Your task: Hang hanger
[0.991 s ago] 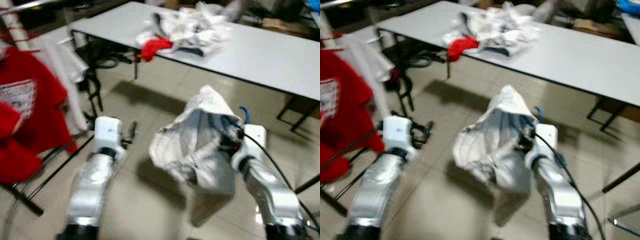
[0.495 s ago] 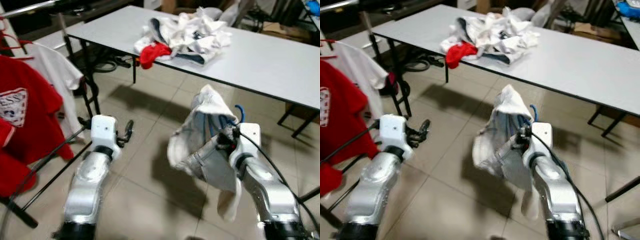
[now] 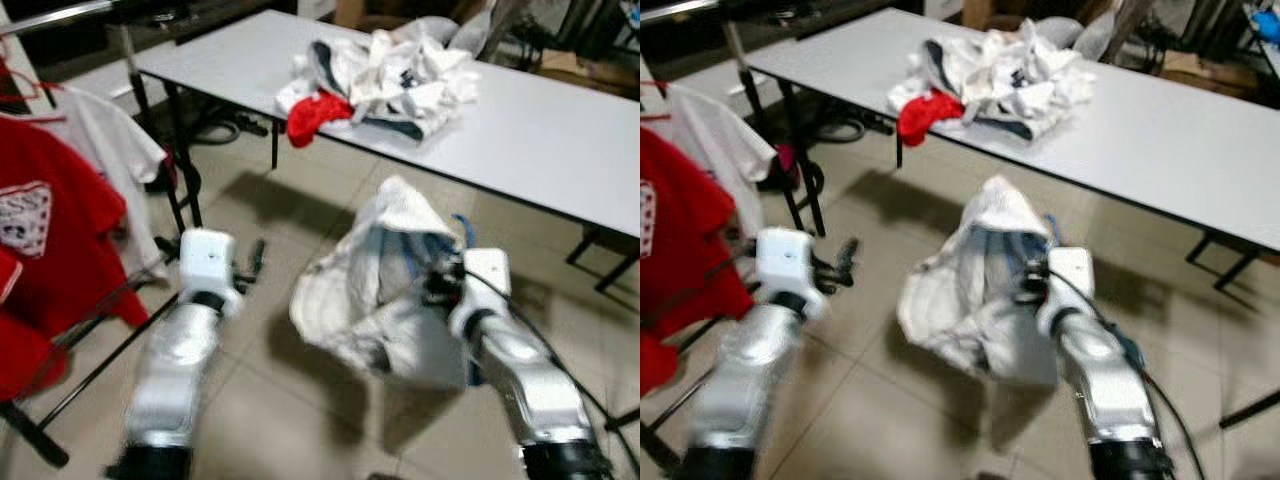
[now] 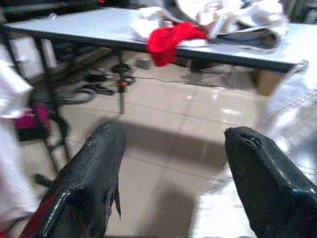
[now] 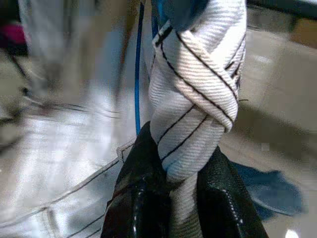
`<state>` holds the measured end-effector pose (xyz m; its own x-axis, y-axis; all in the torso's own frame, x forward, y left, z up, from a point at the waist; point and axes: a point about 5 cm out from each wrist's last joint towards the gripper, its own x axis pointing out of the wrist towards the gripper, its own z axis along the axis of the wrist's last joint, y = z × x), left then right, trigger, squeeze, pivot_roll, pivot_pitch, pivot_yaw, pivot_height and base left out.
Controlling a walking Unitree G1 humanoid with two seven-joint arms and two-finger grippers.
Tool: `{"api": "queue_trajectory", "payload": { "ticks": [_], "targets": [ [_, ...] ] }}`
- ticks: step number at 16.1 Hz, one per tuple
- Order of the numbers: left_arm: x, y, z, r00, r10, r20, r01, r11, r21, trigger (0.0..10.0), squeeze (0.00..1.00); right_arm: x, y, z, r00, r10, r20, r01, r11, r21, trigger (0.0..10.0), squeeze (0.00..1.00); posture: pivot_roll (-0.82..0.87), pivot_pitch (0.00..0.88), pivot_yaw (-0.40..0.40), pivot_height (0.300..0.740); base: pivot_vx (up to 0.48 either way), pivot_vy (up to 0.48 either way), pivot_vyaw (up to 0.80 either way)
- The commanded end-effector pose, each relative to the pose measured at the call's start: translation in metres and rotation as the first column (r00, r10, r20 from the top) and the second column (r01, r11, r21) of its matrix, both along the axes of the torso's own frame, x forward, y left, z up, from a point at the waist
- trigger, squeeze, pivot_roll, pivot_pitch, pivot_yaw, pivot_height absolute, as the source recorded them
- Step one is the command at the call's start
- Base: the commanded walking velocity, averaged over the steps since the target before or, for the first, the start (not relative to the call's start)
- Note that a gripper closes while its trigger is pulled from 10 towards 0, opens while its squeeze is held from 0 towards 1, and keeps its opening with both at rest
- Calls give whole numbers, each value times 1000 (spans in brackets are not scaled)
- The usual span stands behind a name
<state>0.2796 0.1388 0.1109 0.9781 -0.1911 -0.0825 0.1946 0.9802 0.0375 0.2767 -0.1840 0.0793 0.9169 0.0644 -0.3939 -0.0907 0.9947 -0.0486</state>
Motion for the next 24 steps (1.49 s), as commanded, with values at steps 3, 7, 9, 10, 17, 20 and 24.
{"api": "queue_trajectory", "payload": {
  "ticks": [3,7,9,10,17,20,24],
  "targets": [
    [1,8,3,1000,21,5,-21,1000,20,10000,0,7,3,14,997,1,77,-2,1000,4,10000,0,66,48,-66,740,376,0,0],
    [0,7,2,1000,16,0,-16,1000,20,10000,0,6,4,14,996,16,84,-15,1000,-3,10000,0,65,53,-61,740,382,0,0],
    [0,6,2,1000,10,-3,-10,1000,23,10000,0,5,5,13,997,29,78,-30,1000,3,10000,0,66,50,-61,740,386,0,0],
    [0,6,2,1000,8,-5,-8,1000,24,10000,0,5,6,12,996,36,77,-36,999,4,10000,0,66,50,-61,740,386,0,0],
    [-2,4,1,1000,-4,-8,4,1000,29,10000,0,4,13,10,993,102,67,-102,995,-5,10000,0,73,41,-61,740,383,0,343],
    [-3,4,1,1000,-12,-8,12,999,33,10000,0,3,13,8,993,100,63,-100,995,-3,10000,0,76,34,-57,740,384,0,800],
    [-3,3,1,1000,-21,-7,21,999,41,10000,0,2,12,7,993,97,61,-97,995,-5,10000,0,78,29,-55,740,384,0,800]
  ]
}}
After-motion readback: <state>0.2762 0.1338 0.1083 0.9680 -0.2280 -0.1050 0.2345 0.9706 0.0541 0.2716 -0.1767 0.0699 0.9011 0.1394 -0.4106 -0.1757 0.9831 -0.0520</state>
